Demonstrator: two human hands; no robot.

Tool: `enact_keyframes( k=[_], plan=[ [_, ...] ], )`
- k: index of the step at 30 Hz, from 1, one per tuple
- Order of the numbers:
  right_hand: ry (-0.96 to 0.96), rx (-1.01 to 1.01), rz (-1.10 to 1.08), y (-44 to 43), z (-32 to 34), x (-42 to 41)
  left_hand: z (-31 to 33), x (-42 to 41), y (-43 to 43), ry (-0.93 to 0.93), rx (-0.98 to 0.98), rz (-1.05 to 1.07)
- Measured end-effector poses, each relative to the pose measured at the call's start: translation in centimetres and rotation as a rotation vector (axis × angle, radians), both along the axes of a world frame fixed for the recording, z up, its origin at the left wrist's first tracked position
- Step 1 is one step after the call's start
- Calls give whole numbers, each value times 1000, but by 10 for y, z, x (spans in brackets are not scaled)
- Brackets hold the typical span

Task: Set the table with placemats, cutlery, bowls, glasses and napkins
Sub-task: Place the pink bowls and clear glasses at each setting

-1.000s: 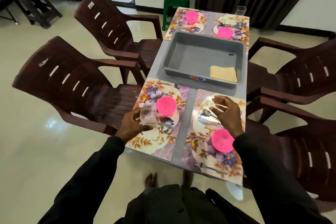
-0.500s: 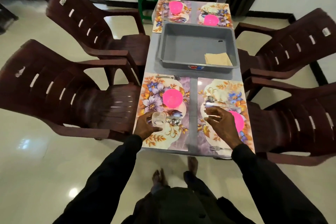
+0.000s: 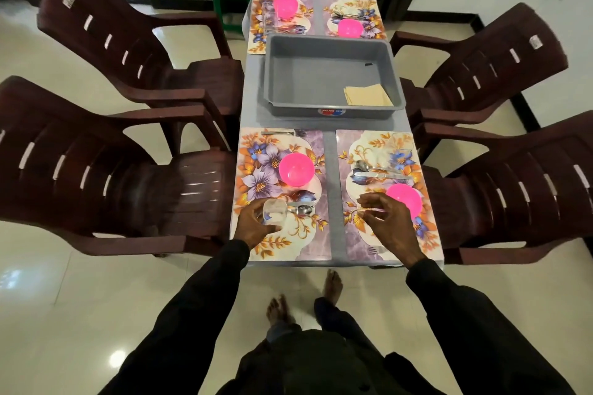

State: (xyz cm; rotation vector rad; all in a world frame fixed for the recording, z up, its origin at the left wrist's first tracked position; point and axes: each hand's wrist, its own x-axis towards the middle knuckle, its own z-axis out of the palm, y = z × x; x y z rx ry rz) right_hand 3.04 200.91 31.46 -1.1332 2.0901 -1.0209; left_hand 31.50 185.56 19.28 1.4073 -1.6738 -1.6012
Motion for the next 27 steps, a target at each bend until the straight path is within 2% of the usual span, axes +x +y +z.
enact_keyframes(
  k=[12, 23, 27],
  plan=[
    [-16, 13, 27, -8, 5, 1, 3, 0, 1, -31, 16, 12],
    [-71, -1, 155, -16, 10, -9, 37, 5, 18, 17, -14, 44],
    [-101, -17, 200, -20, 9, -6, 53, 13, 29, 33, -85, 91]
  ],
)
